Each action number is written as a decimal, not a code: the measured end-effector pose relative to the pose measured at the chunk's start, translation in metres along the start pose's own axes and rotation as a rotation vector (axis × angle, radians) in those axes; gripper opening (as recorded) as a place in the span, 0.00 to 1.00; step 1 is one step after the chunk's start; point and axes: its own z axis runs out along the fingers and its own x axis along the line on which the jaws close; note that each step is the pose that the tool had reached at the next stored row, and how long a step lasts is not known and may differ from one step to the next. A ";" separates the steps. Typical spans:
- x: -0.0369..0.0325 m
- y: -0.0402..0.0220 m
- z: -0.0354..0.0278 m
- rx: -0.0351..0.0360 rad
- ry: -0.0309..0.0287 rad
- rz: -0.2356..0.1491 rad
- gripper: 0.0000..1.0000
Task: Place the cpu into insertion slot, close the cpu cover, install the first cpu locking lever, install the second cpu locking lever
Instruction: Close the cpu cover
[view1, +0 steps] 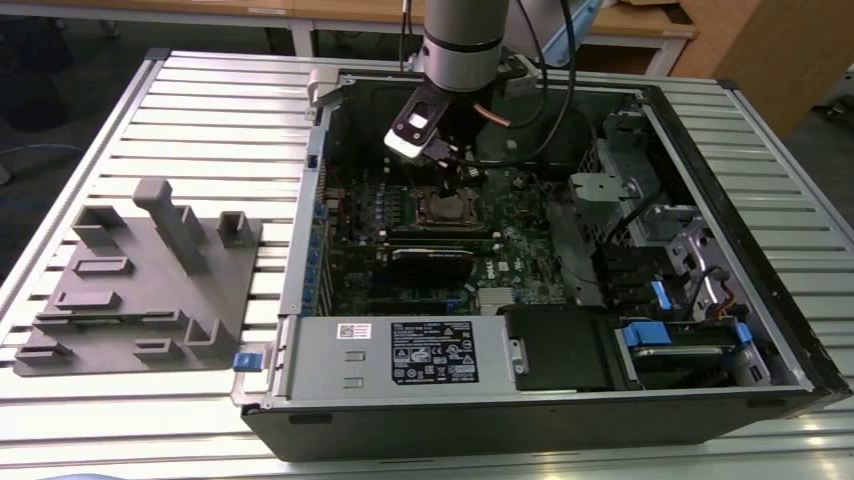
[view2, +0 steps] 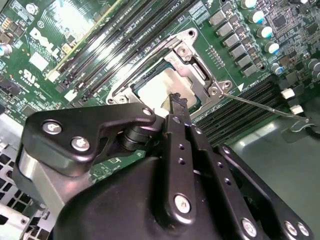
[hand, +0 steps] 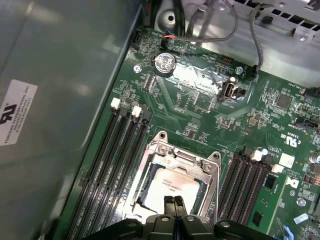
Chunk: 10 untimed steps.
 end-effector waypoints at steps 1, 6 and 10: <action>0.0000 -0.0001 0.0000 0.0000 0.0000 0.000 0.11; 0.0001 -0.0002 0.0001 -0.0002 0.0006 -0.012 0.11; 0.0001 -0.0002 0.0005 -0.0010 0.0039 -0.081 0.11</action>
